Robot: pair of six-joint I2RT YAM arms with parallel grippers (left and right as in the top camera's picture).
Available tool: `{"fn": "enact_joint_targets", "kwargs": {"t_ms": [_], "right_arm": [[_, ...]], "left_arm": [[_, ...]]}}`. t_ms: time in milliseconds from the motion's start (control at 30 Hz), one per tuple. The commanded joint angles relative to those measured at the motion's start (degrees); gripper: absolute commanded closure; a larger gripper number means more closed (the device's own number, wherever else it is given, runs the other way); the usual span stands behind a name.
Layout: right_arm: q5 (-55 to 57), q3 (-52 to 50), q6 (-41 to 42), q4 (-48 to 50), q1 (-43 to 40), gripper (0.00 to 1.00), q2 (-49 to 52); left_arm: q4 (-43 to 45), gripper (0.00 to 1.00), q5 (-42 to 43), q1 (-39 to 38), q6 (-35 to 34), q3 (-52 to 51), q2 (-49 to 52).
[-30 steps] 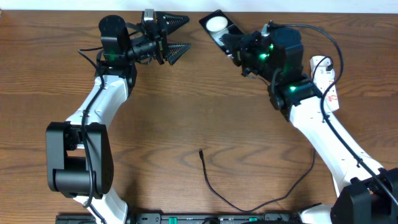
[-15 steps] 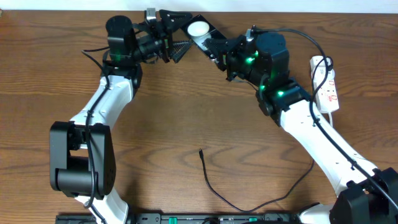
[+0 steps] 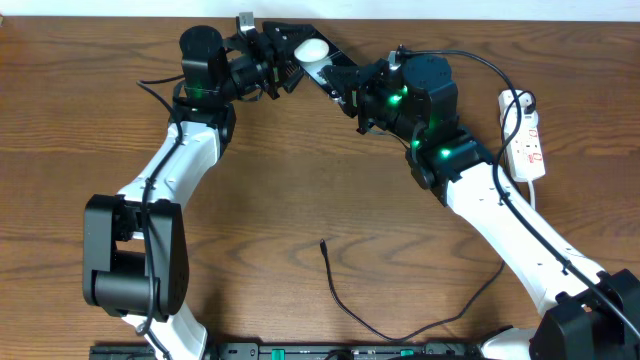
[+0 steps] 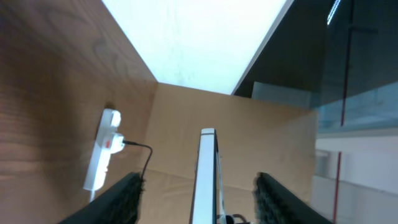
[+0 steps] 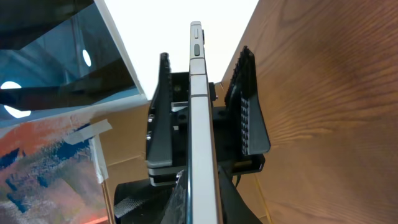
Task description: Plug charger to phone and switch on socket
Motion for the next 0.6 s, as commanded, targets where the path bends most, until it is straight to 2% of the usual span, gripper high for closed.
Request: {"fn": "enact_joint_targets", "kwargs": {"t_ms": [0,67,367,500,567], "right_arm": [[0.7,1.1,0.4,0.7,0.5,0.98,-0.3],[0.7,1.1,0.4,0.5,0.5,0.99,-0.3],[0.7,1.1,0.3,0.3,0.5,0.98,-0.3],[0.7,1.1,0.3,0.3,0.5,0.99,-0.3],[0.7,1.1,0.3,0.3,0.5,0.98,-0.3]], "left_arm": [[0.4,0.48,-0.6,-0.5,0.0,1.4,-1.6],[0.4,0.56,-0.8,-1.0,0.0,1.4,-1.6],[0.4,0.78,-2.9,-3.0,0.0,1.4,-1.6],[0.4,0.91,-2.9,-3.1,0.0,1.4,-1.6],[0.4,0.92,-3.0,-3.1,0.0,1.4,-1.6]]}}
